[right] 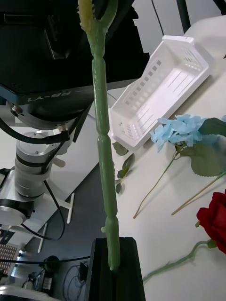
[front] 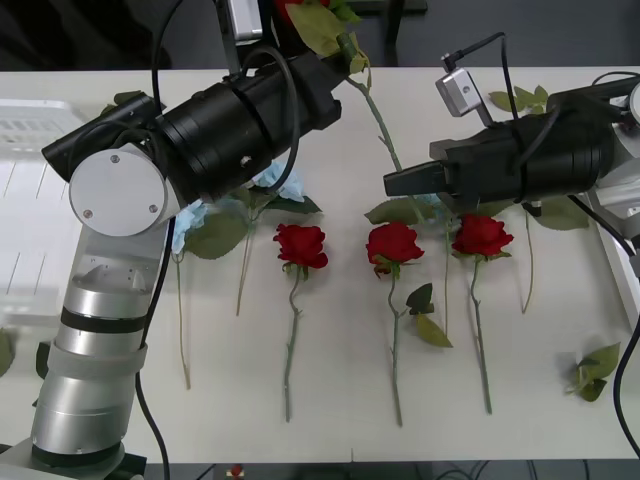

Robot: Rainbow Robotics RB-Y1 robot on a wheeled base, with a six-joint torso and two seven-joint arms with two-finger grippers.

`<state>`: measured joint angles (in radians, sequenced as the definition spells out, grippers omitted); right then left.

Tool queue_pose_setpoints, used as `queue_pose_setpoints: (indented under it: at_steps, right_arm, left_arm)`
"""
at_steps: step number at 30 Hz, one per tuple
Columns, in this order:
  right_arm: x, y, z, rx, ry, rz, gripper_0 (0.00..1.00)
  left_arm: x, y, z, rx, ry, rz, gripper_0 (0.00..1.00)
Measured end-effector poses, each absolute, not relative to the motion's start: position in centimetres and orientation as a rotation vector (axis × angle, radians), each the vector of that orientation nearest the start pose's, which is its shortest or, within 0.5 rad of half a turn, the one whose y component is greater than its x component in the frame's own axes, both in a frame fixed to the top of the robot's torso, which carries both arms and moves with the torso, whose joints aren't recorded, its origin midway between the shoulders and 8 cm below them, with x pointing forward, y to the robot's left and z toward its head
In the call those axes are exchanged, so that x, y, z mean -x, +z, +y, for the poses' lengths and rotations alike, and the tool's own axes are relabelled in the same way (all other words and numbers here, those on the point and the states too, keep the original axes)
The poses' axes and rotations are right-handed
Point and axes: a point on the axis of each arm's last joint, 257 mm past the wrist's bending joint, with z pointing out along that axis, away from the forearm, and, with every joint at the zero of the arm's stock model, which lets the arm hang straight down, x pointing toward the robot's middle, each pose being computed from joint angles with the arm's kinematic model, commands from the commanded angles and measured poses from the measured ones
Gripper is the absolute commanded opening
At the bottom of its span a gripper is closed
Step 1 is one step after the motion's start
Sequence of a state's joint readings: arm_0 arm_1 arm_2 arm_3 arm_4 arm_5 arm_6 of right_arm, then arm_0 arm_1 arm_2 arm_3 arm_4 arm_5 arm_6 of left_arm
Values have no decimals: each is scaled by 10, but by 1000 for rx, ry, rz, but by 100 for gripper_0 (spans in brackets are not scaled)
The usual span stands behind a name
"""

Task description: Place the red flowers into the right box and the blue flowers into the left box. If a person shows an open palm, hand one flower to the person first, then continue sorting.

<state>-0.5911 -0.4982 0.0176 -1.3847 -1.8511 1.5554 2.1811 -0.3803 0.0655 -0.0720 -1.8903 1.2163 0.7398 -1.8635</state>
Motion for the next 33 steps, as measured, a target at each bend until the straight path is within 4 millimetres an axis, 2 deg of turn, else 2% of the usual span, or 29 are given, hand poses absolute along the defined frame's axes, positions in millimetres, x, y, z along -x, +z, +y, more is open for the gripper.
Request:
queue_pose_setpoints:
  at_steps: [1, 2, 3, 4, 7, 9, 13, 16, 20, 23, 27, 29, 33]
  right_arm:
    - [-418, -88, -61, 1028, 1470, 1805, 0]
    - [-418, -87, -61, 1028, 1470, 1805, 0]
    - [-418, -87, -60, 1028, 1470, 1805, 0]
    - [-418, -87, -60, 1028, 1470, 1805, 0]
    - [-418, -87, -60, 1028, 1470, 1805, 0]
    - [-418, -87, -60, 1029, 1470, 1804, 0]
    - [-418, -87, -60, 1029, 1470, 1804, 0]
    - [-419, -87, -60, 1029, 1469, 1804, 0]
    - [-420, -87, -64, 1028, 1457, 1813, 0]
    - [-428, -95, -80, 1022, 1388, 1874, 0]
    - [-446, -112, -128, 976, 1210, 2041, 0]
    - [-455, -118, -161, 925, 1103, 2143, 0]
    - [-470, -120, -234, 820, 864, 2310, 0]
  left_arm:
    - [-495, 20, -25, -303, -1165, 1433, 0]
    - [-495, 20, -25, -303, -1165, 1433, 5]
    - [-495, 20, -25, -303, -1165, 1434, 35]
    - [-495, 20, -25, -303, -1165, 1434, 58]
    - [-496, 19, -24, -305, -1161, 1436, 91]
    - [-496, 18, -22, -309, -1157, 1440, 100]
    - [-491, 17, -14, -323, -1197, 1448, 100]
    - [-487, 5, -2, -352, -1182, 1485, 100]
    - [-469, -29, 21, -426, -1151, 1584, 100]
    - [-453, -58, 45, -478, -1137, 1686, 100]
    - [-440, -95, 94, -516, -1072, 1836, 100]
    - [-436, -106, 121, -514, -1028, 1891, 100]
    - [-430, -134, 160, -505, -934, 2006, 100]
